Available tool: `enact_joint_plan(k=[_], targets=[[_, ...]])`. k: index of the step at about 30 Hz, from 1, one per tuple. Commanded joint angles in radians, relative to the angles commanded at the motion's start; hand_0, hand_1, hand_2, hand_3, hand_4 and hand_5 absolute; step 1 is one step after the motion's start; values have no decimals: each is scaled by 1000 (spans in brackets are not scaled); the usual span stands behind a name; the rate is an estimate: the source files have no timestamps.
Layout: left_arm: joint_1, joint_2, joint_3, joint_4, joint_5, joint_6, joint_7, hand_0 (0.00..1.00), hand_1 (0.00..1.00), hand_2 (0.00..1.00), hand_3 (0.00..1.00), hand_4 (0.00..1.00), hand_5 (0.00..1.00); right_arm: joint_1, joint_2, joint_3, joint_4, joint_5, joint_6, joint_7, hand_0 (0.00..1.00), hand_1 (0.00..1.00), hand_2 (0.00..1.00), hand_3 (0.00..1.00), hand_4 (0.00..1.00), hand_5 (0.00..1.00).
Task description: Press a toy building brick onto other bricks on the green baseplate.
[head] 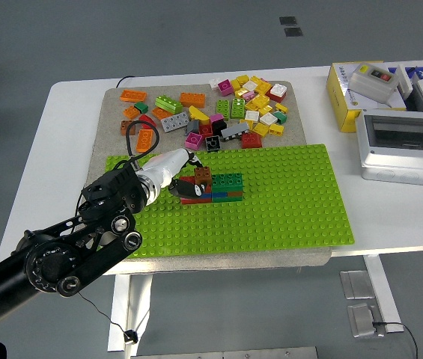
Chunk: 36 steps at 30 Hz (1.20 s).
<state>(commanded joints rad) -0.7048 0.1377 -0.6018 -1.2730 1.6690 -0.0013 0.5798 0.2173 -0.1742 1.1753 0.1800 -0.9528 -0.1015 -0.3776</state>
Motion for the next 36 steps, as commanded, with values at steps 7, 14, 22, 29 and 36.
enact_joint_plan(k=[7,14,22,29,36], targets=[[1,1,-1,-2,3,-7,1,932,860,849,570,606,230,-1,0,0,0,0,-1,0,709,644,680,746,611,998],[2,2,-1,-5,3,-12,2,933,861,850,571,604,229,-1,0,-1,0,1,-1,1,704,644,680,746,610,998],[3,4,-2,-5,2,-17,4,932,861,850,572,602,228,-1,0,-3,0,3,-2,1,709,644,680,745,609,998],[7,7,-6,-6,3,-21,5,932,861,850,572,602,226,-1,0,-2,0,1,-2,2,707,643,680,745,609,998],[10,10,-8,-11,10,-24,5,932,862,852,572,601,225,-2,0,1,0,-3,-2,2,706,643,680,744,609,998]])
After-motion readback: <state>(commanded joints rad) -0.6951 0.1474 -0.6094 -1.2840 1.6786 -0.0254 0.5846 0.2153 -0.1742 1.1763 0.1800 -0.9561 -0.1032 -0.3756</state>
